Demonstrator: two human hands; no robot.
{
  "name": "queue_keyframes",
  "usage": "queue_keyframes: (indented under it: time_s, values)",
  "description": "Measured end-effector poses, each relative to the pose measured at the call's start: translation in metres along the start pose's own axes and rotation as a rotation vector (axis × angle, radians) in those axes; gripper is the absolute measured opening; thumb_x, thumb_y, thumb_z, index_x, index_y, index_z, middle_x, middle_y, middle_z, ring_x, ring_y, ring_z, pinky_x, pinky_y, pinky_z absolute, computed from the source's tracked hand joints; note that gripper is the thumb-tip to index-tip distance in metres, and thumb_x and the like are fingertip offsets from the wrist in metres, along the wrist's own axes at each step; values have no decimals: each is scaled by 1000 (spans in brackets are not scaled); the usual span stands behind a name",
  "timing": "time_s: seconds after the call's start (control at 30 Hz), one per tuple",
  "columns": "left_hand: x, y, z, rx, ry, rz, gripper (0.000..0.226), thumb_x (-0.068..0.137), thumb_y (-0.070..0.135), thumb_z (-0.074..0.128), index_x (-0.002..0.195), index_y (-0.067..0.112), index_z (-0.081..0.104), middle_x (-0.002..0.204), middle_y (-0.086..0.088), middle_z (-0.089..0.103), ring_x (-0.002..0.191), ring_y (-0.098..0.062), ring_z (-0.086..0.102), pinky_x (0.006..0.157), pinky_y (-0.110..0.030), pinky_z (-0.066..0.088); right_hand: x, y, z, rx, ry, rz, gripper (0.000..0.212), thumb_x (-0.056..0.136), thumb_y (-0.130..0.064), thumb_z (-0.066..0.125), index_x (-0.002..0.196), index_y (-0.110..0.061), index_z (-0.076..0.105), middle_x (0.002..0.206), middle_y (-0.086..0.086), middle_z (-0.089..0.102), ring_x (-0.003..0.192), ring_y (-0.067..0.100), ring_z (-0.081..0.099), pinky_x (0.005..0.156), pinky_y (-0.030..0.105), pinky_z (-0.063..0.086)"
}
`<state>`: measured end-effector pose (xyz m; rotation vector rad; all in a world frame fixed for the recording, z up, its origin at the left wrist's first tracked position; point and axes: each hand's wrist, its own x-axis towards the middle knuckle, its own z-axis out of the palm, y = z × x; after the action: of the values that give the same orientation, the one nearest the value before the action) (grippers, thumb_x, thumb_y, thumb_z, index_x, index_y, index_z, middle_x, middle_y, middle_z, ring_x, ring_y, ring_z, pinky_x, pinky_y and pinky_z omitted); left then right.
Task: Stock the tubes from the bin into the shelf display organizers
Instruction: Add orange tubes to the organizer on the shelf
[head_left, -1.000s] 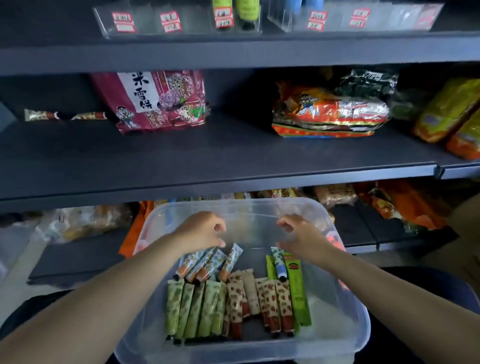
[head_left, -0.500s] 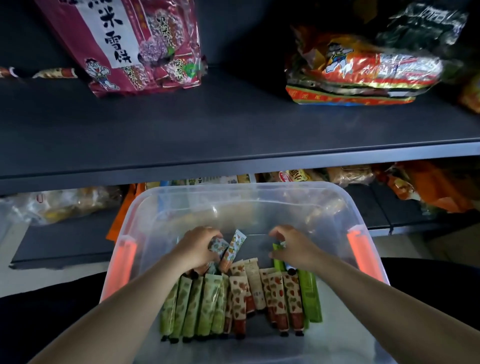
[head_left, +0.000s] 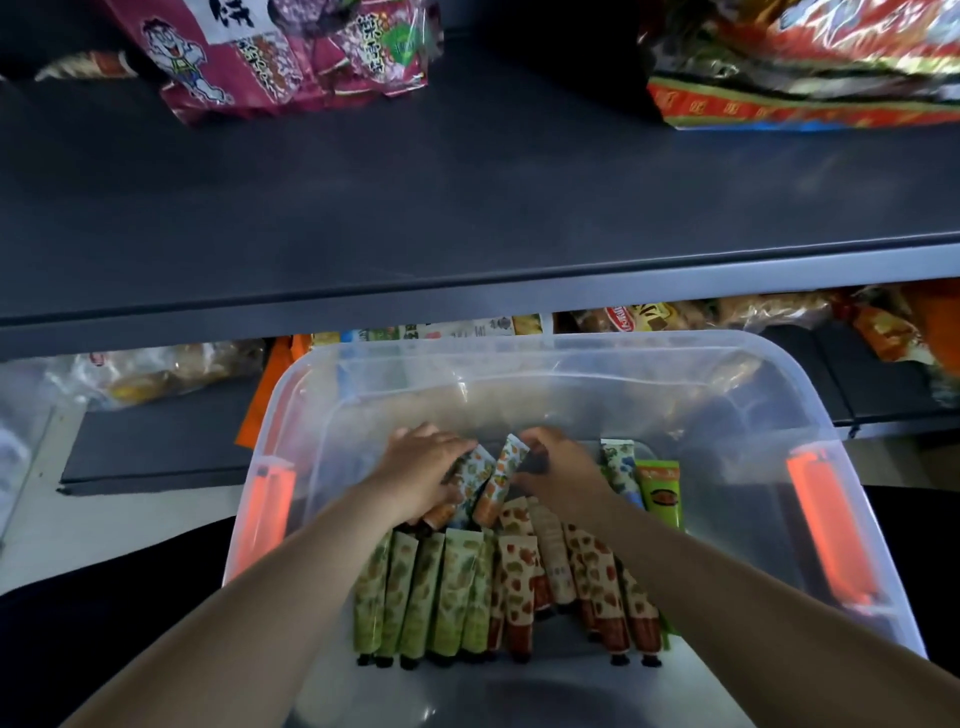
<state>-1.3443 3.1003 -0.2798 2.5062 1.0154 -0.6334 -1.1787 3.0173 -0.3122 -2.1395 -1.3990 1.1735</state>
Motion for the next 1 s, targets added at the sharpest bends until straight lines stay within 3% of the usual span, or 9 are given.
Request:
queue_keyframes:
  time_s: [0.13,0.27,0.43,0.6,0.77,1.0]
  values:
    - [2,4,-4,16,-68,-9,68,88,37,59,147,30,25,147,1,38,133,-22,29,102,-34,23,1,7,9,122,11,41,45,78,-14,72,119,-12,54,100,1,51,86,12,48,66,19,35]
    - [0,11,-9,-145,-96,-81,67,89,29,61,146,32,27,141,-5,39,130,-25,29,102,-30,24,5,11,10,175,-13,25,23,74,-8,74,96,-11,67,95,7,59,80,16,51,59,15,38]
    - [0,11,-4,-316,-74,-147,70,85,22,67,143,37,31,135,7,46,128,-24,29,105,-29,23,2,11,0,331,-74,57,16,75,0,74,83,-7,62,73,-2,56,64,5,50,52,6,42]
    - [1,9,4,-401,-33,-177,74,80,19,70,141,38,33,128,9,48,126,-22,32,105,-29,23,-6,11,-9,416,-125,86,19,74,0,75,77,-11,60,76,3,64,67,11,59,61,19,49]
    - [-4,18,-5,-373,19,-136,58,84,9,63,137,22,44,133,1,43,131,-20,27,106,-27,20,-16,6,-29,418,-99,92,15,75,-6,75,82,-11,62,89,10,69,78,17,64,77,33,53]
    - [-18,16,-13,-436,116,-203,31,75,18,74,104,21,64,118,-3,47,120,-24,39,97,-27,33,-34,-17,-74,243,-16,37,13,80,-15,71,94,-15,68,95,2,70,89,16,64,82,33,51]
